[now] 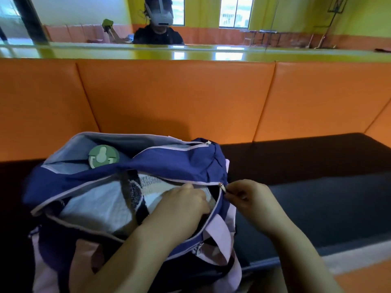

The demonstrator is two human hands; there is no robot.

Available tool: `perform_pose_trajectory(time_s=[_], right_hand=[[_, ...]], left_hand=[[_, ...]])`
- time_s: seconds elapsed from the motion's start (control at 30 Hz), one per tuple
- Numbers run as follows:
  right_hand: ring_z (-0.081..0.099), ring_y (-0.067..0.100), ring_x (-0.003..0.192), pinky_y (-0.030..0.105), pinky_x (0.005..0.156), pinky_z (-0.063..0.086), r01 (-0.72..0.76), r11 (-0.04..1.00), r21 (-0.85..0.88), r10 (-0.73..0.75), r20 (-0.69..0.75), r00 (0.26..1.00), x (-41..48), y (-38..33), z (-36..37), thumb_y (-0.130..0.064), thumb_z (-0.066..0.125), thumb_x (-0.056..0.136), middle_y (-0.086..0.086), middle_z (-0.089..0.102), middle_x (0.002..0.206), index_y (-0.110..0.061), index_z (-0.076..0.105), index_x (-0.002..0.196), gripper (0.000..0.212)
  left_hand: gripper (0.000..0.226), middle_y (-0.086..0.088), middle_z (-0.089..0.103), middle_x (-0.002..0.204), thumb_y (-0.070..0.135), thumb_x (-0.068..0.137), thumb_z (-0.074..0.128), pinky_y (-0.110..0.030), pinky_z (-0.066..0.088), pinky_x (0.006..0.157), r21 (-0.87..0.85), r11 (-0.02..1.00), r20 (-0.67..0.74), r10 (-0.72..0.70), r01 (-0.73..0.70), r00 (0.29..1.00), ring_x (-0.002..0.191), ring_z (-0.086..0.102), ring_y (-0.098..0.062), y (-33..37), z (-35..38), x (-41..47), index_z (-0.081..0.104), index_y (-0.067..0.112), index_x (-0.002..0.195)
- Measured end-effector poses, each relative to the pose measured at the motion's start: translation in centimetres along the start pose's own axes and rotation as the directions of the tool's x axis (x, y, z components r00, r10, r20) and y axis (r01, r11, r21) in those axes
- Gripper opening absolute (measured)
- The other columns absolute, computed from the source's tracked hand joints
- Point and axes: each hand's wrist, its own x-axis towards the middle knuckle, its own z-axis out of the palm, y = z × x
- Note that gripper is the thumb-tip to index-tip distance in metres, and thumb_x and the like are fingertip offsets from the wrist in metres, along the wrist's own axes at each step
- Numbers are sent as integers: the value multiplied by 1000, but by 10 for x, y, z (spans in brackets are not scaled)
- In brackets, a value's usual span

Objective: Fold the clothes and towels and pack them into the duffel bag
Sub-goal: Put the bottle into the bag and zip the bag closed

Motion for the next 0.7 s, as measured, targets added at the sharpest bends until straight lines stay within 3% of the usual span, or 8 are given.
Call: perform_pose_trajectory(time_s=[0.13,0.2,0.3,0.43,0.57,0.7], right_hand=[[65,12,70,26,65,51,-71,989,131,68,32,997,-7,-4,-15,-16,65,87,0,69,74,-23,72,84,11],[63,6,62,16,56,48,-73,981,177,69,31,997,-10,-7,-23,-13,59,90,0,66,66,-27,68,74,23],[59,7,61,19,55,45,-55,987,148,53,20,998,-13,-11,-29,-12,55,92,-1,62,63,-22,65,71,26],[59,5,63,9,55,43,2,984,178,-9,38,999,-18,-17,-36,-16,49,97,-3,59,66,-11,65,81,23],[57,3,62,7,55,42,68,967,243,-90,80,993,-22,-22,-49,-18,47,98,0,60,69,-14,66,83,24],[56,3,62,15,59,46,90,957,277,-126,116,985,-22,-16,-54,-20,49,97,-1,61,69,-10,67,86,24]], left_hand=[[37,-2,59,113,10,79,42,-35,44,81,59,998,65,-6,3,998,107,49,-31,1,9,-2,66,20,105],[29,-5,60,105,9,80,47,-33,41,72,44,999,64,-32,29,997,101,54,-32,2,3,-3,66,24,97],[12,0,62,87,23,86,49,-31,44,65,-144,988,-33,-62,56,998,83,57,-25,8,-17,-6,57,24,78],[15,11,57,93,40,89,53,-33,49,73,-343,939,-261,-103,8,960,83,55,-11,27,-39,-6,60,30,98],[38,10,43,96,41,82,63,-28,42,71,-251,968,-288,-85,11,954,92,53,-15,37,-40,7,53,30,117],[13,9,37,82,32,87,58,-25,32,59,-237,971,-360,-77,-12,930,81,53,-16,44,-36,18,64,23,95]])
